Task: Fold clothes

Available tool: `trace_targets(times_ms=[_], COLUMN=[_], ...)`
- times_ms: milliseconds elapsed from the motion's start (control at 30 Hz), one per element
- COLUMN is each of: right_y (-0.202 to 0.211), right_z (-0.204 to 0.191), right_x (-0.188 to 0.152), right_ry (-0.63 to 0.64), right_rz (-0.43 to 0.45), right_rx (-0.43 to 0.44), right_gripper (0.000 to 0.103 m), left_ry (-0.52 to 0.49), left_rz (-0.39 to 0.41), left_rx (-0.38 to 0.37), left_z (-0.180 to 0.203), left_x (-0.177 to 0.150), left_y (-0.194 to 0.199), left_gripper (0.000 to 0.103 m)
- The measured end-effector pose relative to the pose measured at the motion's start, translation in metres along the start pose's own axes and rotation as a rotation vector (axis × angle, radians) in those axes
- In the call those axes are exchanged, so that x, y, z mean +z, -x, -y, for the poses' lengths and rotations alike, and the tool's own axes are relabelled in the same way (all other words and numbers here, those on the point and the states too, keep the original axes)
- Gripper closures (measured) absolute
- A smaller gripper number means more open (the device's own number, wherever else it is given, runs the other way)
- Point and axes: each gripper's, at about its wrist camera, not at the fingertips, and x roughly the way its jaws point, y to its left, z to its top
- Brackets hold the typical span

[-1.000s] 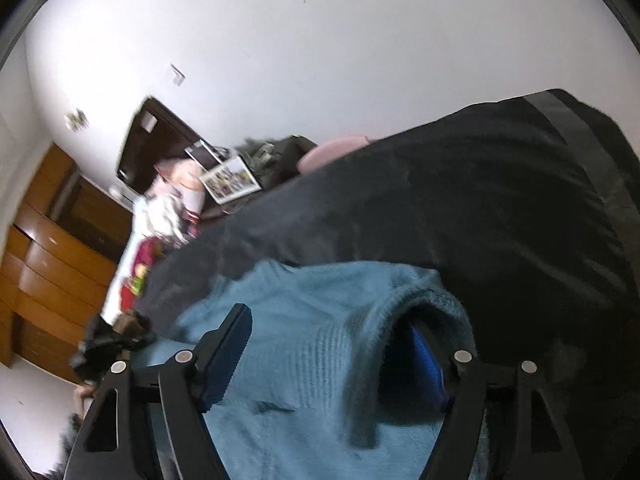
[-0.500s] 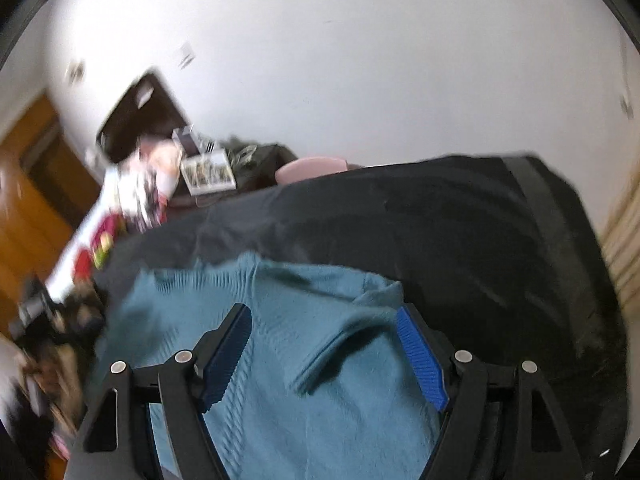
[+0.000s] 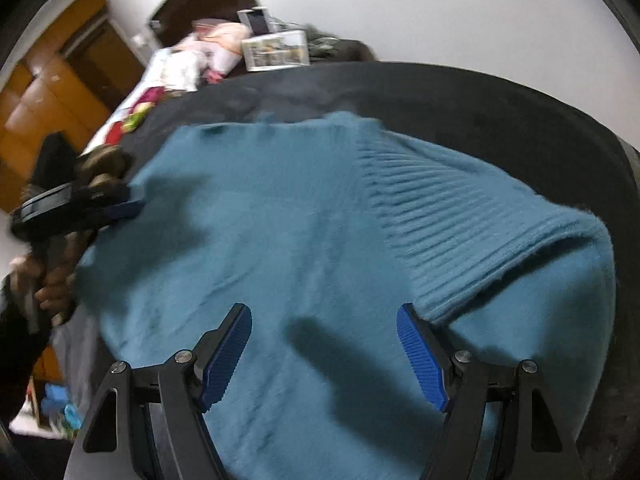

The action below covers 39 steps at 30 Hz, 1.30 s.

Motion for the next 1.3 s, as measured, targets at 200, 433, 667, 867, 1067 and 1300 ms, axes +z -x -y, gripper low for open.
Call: trace_targets(times_ms=[200, 433, 667, 867, 1067, 1300], right_y=[0.004, 0.002, 0.025, 0.002, -0.012, -0.013], right_z=[0.019, 0.031, -0.002, -0.003, -0.010, -0.013], right_x=[0.028, 0.031, 0.016, 0.000, -0.009, -0.011], right_ry=[-0.024, -0.017, 0.006, -0.038, -0.007, -0.016], right_rz=[0.107, 0.099, 0.134, 0.039, 0.027, 0.042], right_rx=[-0.185, -0.300, -0.274, -0.258, -0.302, -0.311], right_gripper=[0.026, 0.026, 0.026, 0.026, 0.019, 0.018], left_ry=[-0.017, -0.044, -0.127, -0.184, -0.255, -0.340], left_rz=[-0.005, -0.003, 0.025, 0.015, 0.025, 0.028], left_rx=[0.015, 0.041, 0.147, 0.235, 0.331, 0.473], left_z=[-0.003, 0.000, 0.019, 0.022, 0.030, 0.045], left_x=[-0.001, 0.000, -0.007, -0.017, -0.023, -0.033], left_y=[0.005, 0.002, 0.013, 0.004, -0.003, -0.016], left_gripper=[0.024, 0.024, 0.024, 0.024, 0.024, 0.022])
